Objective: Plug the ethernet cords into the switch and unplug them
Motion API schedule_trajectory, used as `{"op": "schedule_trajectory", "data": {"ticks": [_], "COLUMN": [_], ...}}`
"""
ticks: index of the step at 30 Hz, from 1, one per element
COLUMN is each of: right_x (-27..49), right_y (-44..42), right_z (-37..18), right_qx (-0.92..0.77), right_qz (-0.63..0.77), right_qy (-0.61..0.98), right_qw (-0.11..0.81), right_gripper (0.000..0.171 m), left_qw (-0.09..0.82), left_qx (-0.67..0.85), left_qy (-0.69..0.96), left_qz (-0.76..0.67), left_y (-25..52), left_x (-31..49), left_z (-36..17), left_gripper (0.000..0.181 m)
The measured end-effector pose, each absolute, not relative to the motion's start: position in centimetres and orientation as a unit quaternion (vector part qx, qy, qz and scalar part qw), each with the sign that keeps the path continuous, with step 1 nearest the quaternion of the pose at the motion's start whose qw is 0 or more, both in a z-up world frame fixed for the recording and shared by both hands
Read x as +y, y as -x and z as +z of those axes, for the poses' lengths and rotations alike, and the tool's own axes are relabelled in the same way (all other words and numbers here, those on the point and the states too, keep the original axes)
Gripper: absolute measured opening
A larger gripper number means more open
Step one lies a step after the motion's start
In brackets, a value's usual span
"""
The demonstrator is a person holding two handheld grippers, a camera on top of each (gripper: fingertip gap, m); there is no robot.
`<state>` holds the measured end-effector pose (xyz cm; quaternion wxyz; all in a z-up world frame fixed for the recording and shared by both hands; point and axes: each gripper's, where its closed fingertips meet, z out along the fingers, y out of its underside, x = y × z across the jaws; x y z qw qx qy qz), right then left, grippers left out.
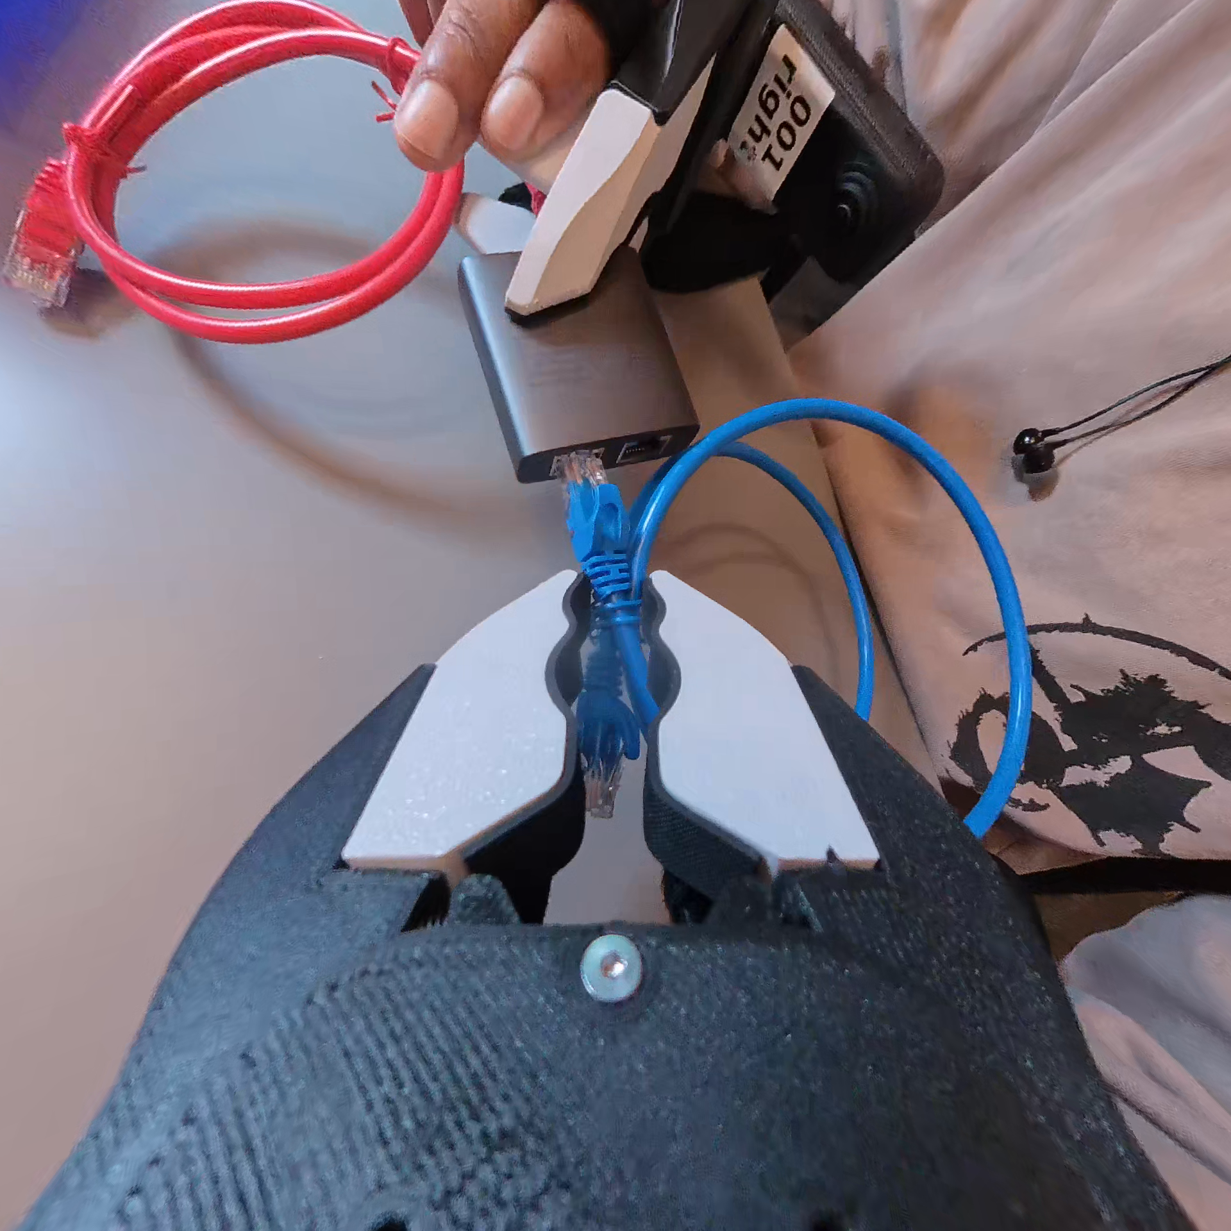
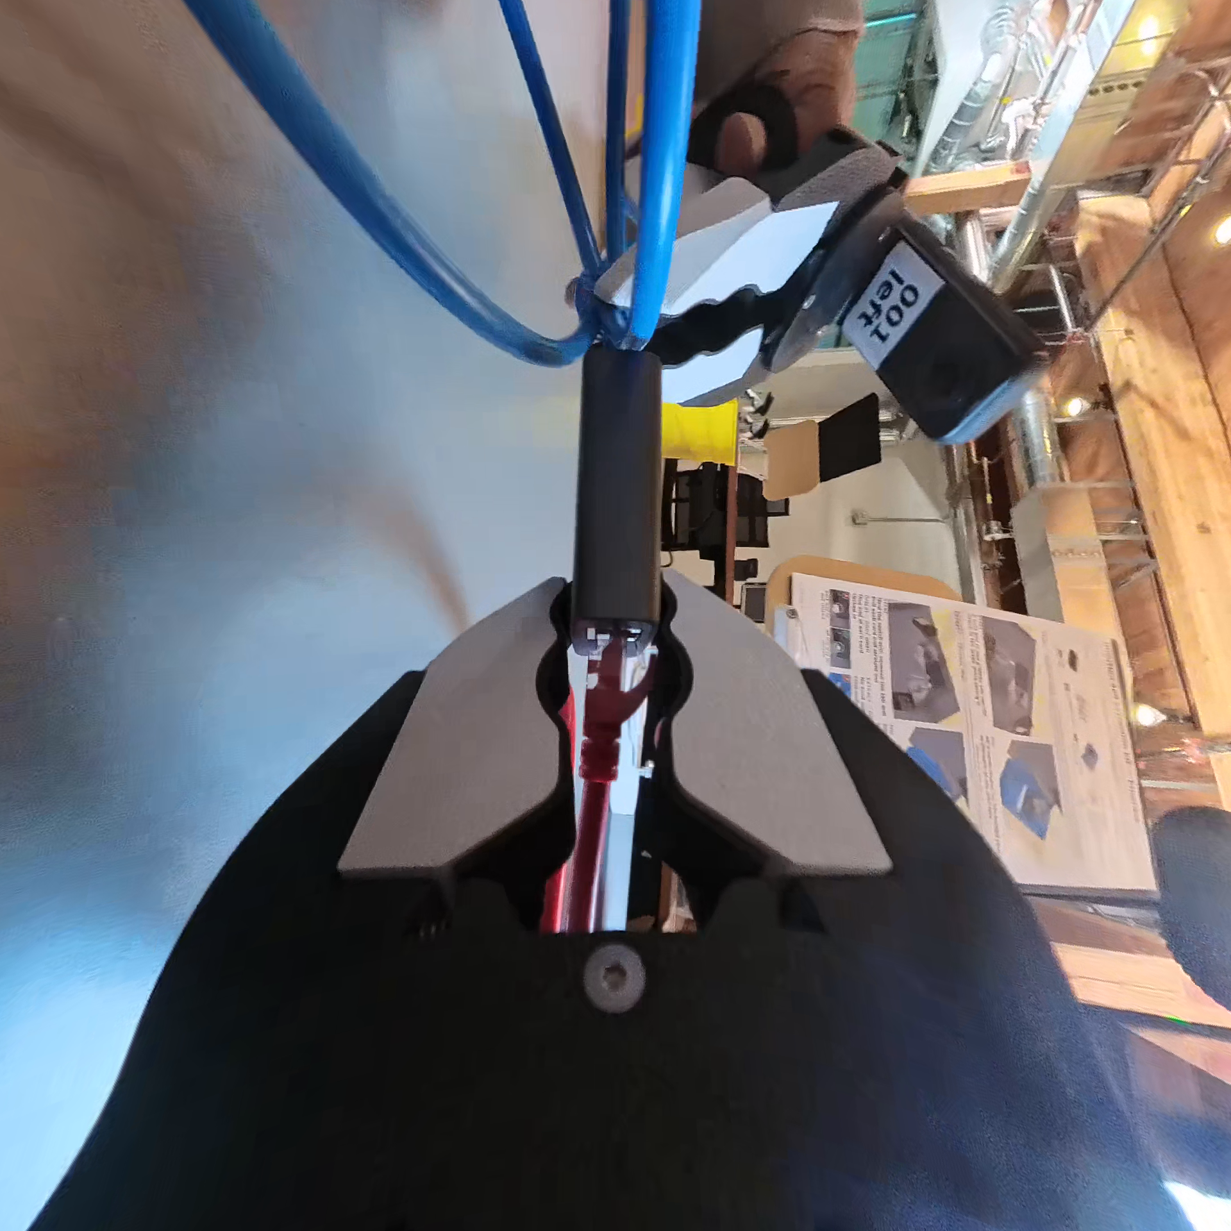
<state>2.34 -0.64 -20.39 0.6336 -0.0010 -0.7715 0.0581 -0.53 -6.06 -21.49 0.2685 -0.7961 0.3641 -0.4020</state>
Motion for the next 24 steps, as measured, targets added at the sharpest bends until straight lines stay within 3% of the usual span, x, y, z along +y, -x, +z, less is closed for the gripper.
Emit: {"op": "schedule_trajectory", "data": {"ticks": [24], "right_x": [1.1], "right_y": [-2.9], "right_z": [-18.2], "right_qx": [-0.742], "right_qz": [0.036], "right_qy": [0.013], "right_qw": [0.669], "right_gripper": [0.022], "left_qw": [0.301], "left_qx": [0.295], "left_qy": [0.781], "left_qz": [-0.461], "left_y": [-0.7], "left_x": [-4.9], "left_z": [-19.1], "left_gripper": [0.014]}}
